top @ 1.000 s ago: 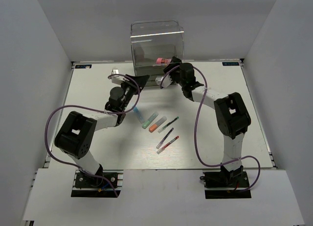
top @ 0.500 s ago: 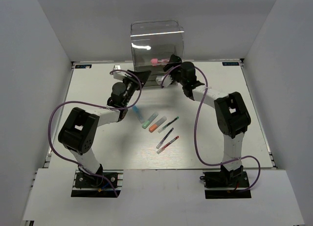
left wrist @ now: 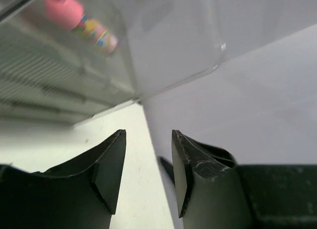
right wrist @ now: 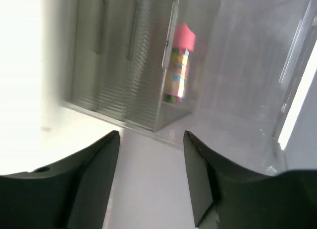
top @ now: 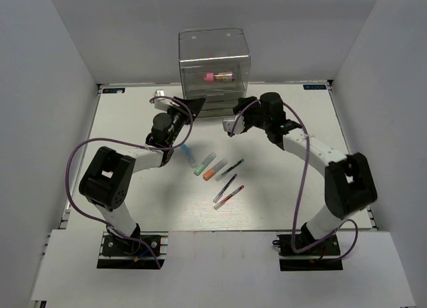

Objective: Sort the stationery into containers
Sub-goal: Close the drawer, then open the drawer

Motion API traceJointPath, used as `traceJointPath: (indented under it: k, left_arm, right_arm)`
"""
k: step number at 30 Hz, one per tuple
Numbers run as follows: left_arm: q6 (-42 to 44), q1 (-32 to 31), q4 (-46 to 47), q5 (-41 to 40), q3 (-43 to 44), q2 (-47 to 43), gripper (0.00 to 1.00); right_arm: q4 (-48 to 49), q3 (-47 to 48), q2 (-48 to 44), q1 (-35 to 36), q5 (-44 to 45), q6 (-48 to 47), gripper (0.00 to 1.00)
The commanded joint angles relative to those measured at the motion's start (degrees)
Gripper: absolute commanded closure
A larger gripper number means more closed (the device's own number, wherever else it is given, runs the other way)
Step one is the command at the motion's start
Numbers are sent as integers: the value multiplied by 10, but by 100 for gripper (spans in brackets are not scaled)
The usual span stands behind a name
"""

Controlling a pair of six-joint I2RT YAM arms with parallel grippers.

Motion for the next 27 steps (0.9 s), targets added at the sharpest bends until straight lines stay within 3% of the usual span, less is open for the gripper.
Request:
traceJointPath:
  k: [1,4,8,9,10,12,18,27]
  left_arm:
    - [-7,-7,-9,15,-45,-21,47]
    - [-24,-7,-20,10,-88,-26,47]
    - [-43,-7,-27,3,-85,-11,49]
    - [-50,-7,-27,3,-76,2,49]
    - [-55,-7,-27,3,-66,30,49]
    - [-75,-7,4,3,-36,63,49]
    - [-90,-7,44,-15,58,183,50]
    - [-90,-7,69,-48,131,257,50]
  right_arm:
    - [-168,-25,-71,-1,-101,131,48]
    - [-136,-73,-108,-4,-97,263,61]
    - [-102,-112,-149,-11,-90,419,63]
    - [-102,-121,-150,-14,-92,459,61]
    - [-102,-123,-152,-15,-95,498,48]
    - [-78,-130,-157,-19,-94,567,40]
    - [-41,-153,-168,-40,-110,659,40]
    - [-28,-194,-196,-50,-118,658,42]
